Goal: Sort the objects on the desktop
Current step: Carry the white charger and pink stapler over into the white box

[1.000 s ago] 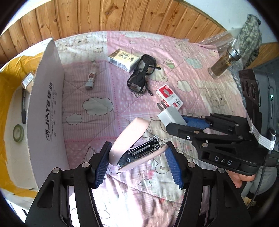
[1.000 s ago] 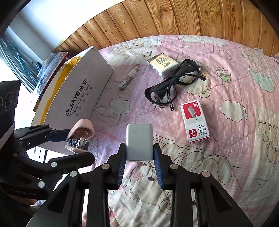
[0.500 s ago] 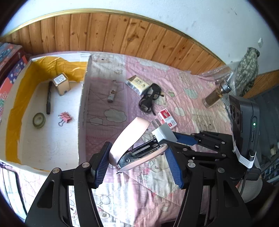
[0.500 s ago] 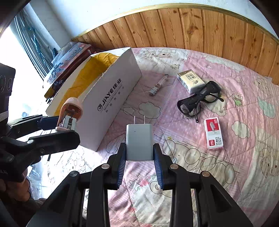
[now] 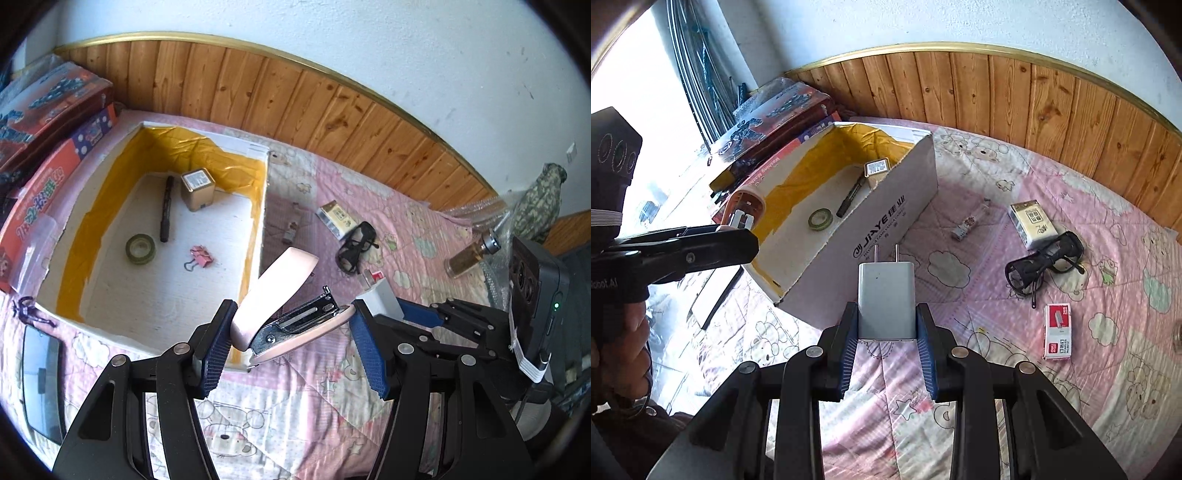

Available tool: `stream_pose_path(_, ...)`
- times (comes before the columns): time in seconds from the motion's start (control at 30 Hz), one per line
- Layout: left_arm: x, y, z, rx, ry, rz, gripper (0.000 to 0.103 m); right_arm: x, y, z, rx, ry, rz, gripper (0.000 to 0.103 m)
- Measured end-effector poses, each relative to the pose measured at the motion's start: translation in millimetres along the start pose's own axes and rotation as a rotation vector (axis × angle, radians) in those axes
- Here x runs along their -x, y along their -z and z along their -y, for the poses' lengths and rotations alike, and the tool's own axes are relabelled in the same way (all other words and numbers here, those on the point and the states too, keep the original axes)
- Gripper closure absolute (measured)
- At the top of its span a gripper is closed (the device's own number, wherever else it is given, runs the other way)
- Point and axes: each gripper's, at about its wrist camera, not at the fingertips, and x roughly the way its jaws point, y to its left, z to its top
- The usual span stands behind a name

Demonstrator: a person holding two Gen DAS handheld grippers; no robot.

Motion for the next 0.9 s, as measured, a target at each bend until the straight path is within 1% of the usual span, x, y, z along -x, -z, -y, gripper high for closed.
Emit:
stream_pose_path(0.2, 11.2, -8.2, -22.2, 0.052, -0.037, 0.033, 0.040, -1.2, -19.9, -16.9, 0.061, -0.018, 0.014, 0.071)
stream_pose_path(0.4, 16.8, -14.4, -46.6, 0.106, -0.083, 0.042, 0.040, -5.8, -37.6, -30.6, 0.105, -0.041, 0.018, 0.071)
stream_pose_path(0.63, 12.2, -21.6, -66.9, 0.150, -0.119, 0.023, 0.040, -13.1, -56.6, -42.2, 0.150, -0.059, 0.021, 0.071)
stream_pose_path(0.9, 1.8, -25.7, -77.6, 0.164, -0.152, -0.015, 0.039, -22.4, -76.1, -52.3, 0.196, -0.069, 0.019, 0.071)
